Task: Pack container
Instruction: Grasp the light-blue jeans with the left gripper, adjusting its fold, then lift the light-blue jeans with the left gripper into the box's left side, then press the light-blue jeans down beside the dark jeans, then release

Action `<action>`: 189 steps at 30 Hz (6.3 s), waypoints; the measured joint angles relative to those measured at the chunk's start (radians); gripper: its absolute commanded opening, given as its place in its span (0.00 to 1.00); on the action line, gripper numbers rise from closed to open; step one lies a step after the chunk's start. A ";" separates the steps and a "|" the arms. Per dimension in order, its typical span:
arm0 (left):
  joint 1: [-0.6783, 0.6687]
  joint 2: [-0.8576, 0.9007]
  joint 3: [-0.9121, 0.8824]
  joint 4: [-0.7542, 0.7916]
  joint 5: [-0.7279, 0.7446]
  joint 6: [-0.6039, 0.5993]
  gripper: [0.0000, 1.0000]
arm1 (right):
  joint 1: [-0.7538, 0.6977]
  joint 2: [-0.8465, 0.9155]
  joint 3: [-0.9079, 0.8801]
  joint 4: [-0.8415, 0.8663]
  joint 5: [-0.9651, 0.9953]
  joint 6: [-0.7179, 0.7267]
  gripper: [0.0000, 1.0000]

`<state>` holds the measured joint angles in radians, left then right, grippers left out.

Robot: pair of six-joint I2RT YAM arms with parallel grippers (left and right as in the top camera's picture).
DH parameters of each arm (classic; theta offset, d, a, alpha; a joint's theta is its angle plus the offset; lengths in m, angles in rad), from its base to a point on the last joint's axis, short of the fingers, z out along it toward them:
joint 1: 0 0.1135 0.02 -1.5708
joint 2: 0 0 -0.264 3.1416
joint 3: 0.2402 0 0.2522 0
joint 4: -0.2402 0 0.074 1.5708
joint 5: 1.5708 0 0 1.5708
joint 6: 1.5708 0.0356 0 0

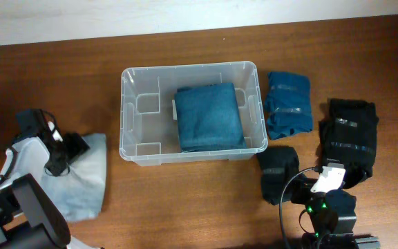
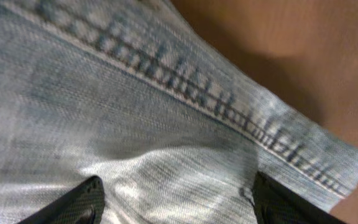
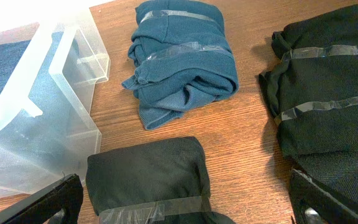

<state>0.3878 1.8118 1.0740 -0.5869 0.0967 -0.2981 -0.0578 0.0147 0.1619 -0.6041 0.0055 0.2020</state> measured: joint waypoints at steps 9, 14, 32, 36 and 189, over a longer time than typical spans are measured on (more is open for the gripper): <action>0.059 0.060 0.011 0.349 0.109 -0.225 0.84 | 0.000 0.000 0.000 0.000 0.000 0.000 0.98; 0.106 0.085 0.014 0.433 0.277 -0.252 0.84 | 0.000 0.000 0.000 0.000 0.000 0.000 0.98; 0.462 -0.038 0.082 -0.063 0.435 0.092 0.94 | 0.000 0.000 0.000 0.000 0.000 0.000 0.98; 0.537 -0.038 0.082 -0.068 0.383 0.185 0.94 | 0.000 0.000 0.000 0.000 0.000 0.000 0.99; -0.804 0.206 0.460 -0.444 -0.112 0.265 0.22 | 0.000 -0.001 0.000 0.000 0.000 0.000 0.98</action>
<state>-0.4164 2.0178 1.5345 -1.0309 -0.0154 -0.0330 -0.0578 0.0139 0.1619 -0.6041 0.0055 0.2024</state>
